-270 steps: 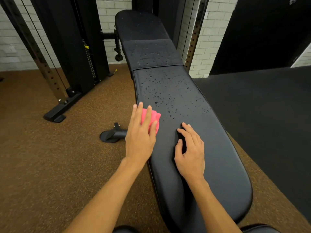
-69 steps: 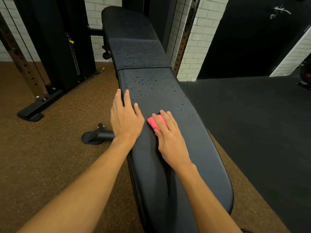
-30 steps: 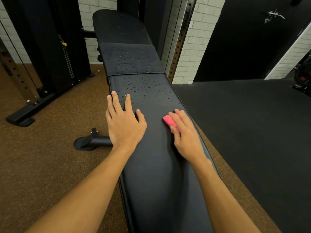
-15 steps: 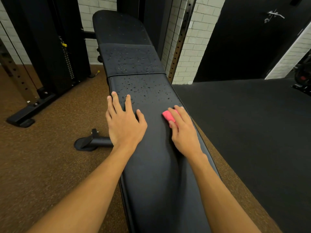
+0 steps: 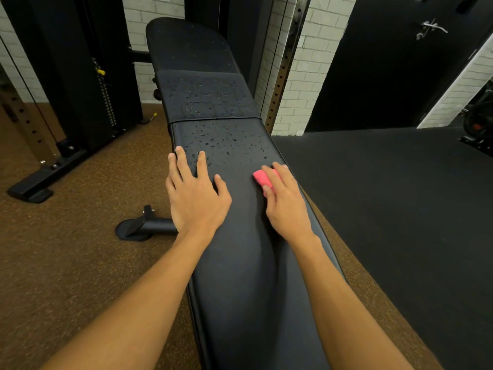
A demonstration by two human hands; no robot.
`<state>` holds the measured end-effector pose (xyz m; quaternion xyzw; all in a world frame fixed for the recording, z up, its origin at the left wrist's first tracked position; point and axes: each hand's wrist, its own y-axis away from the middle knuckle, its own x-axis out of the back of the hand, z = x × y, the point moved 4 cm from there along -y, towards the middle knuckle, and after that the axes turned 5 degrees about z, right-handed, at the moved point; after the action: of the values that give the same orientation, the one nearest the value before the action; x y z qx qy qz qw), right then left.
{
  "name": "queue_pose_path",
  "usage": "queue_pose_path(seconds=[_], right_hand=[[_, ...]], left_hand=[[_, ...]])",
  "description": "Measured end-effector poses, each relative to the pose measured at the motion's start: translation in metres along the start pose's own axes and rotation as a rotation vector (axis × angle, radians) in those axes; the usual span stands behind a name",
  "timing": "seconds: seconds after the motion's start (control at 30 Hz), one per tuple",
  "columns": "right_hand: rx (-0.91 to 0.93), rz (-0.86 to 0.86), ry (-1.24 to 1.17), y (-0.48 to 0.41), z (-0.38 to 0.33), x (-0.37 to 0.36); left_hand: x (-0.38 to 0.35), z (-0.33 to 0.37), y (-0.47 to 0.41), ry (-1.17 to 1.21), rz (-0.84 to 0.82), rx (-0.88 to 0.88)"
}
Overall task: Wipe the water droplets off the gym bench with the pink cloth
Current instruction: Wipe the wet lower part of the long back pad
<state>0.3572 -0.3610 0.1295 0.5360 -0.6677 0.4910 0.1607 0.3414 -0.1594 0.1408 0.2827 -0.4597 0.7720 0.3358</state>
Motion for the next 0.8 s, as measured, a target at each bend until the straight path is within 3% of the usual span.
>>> queue_pose_path(seconds=[0.1,0.33,0.47,0.57,0.7,0.8], right_hand=[[-0.127,0.030,-0.012,-0.025,-0.011,-0.011],[0.120,-0.064,-0.019,0.015,-0.008,-0.005],[-0.104,0.085,0.007,0.040,0.034,0.015],[-0.262,0.104,-0.013,0.034,0.045,0.016],[-0.339,0.088,-0.040,-0.005,0.042,0.010],[-0.291,0.022,-0.027,-0.039,0.032,0.004]], left_hand=[[0.001,0.000,0.000,0.004,0.006,-0.003],[0.001,-0.001,0.000,0.000,-0.002,-0.007],[0.001,-0.001,0.000,-0.005,-0.009,-0.004],[0.001,-0.001,0.001,-0.015,-0.013,-0.003],[0.001,0.000,0.000,-0.019,-0.011,-0.006],[0.000,0.001,-0.001,-0.022,-0.006,-0.004]])
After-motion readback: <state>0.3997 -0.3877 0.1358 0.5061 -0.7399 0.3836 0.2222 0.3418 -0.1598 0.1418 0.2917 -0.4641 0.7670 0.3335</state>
